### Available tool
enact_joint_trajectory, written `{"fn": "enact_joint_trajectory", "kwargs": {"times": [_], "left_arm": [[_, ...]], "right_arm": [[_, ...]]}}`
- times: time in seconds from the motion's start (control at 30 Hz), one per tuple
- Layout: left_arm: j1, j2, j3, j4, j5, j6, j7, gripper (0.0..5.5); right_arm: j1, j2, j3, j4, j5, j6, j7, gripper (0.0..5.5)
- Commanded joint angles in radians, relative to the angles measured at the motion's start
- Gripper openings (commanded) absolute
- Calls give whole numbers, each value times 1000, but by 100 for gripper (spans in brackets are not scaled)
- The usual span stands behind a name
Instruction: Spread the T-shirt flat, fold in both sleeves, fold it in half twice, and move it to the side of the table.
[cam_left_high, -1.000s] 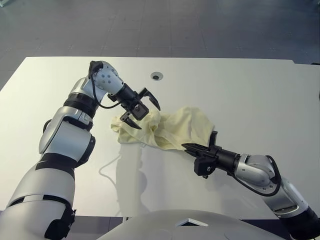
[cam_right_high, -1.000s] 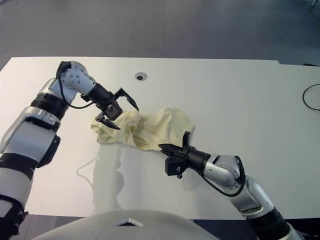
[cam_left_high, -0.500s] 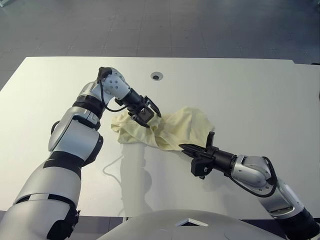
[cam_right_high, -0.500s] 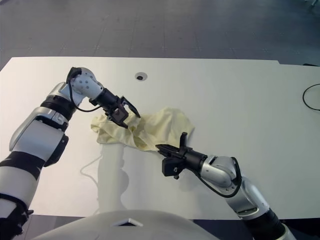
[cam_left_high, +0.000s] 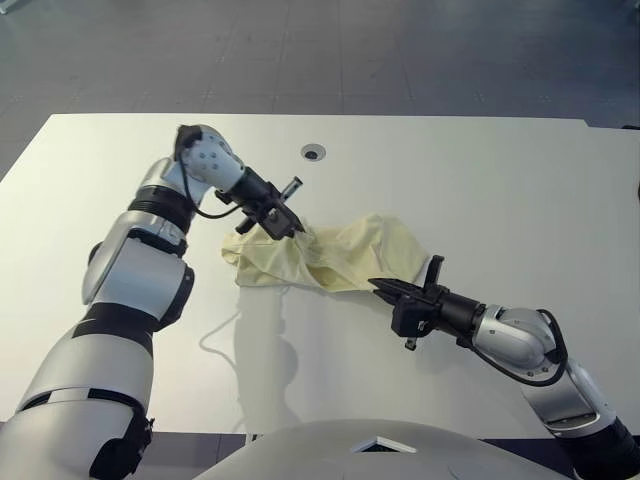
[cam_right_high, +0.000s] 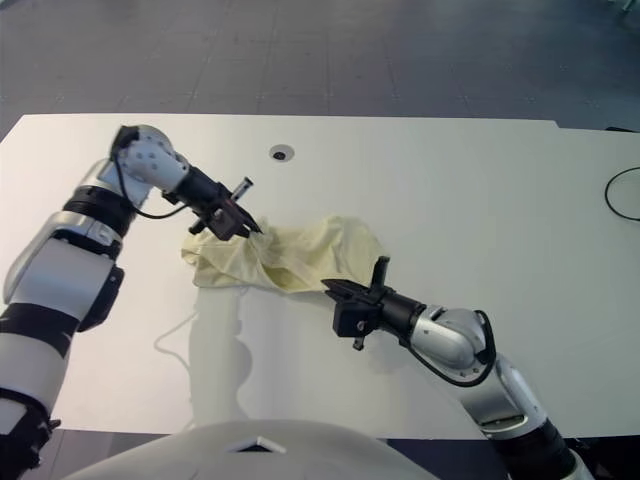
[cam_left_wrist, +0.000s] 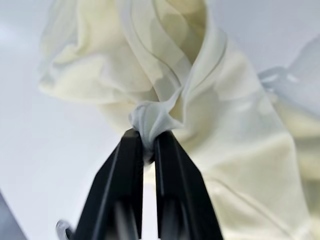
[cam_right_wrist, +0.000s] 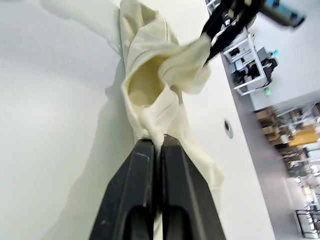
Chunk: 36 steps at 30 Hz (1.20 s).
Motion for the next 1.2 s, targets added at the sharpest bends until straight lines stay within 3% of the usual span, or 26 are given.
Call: {"fn": "enact_joint_trajectory", "kwargs": {"times": [0.03, 0.33, 0.57, 0.7, 0.93, 1.2], "left_arm": [[75, 110, 9, -139, -99, 66, -35, 2], [227, 290, 114, -548, -238, 453, -9, 2], [305, 294, 139, -666, -228, 558, 20, 2], [341, 283, 143, -714, -234, 596, 32, 2], [305, 281, 208, -718, -237, 708, 104, 2], [26, 270, 242, -507, 28, 665, 445, 2]], "right_arm": [[-28, -10, -61, -28, 167, 87, 67, 0], [-240, -40, -212, -36, 685, 537, 188, 0], [-286, -148, -57, 35, 471, 368, 259, 0], [-262, -124, -18, 43, 448, 365, 244, 0], [-424, -24, -141, 114, 604, 537, 155, 0], [-775, 60, -254, 299, 625, 562, -10, 0]]}}
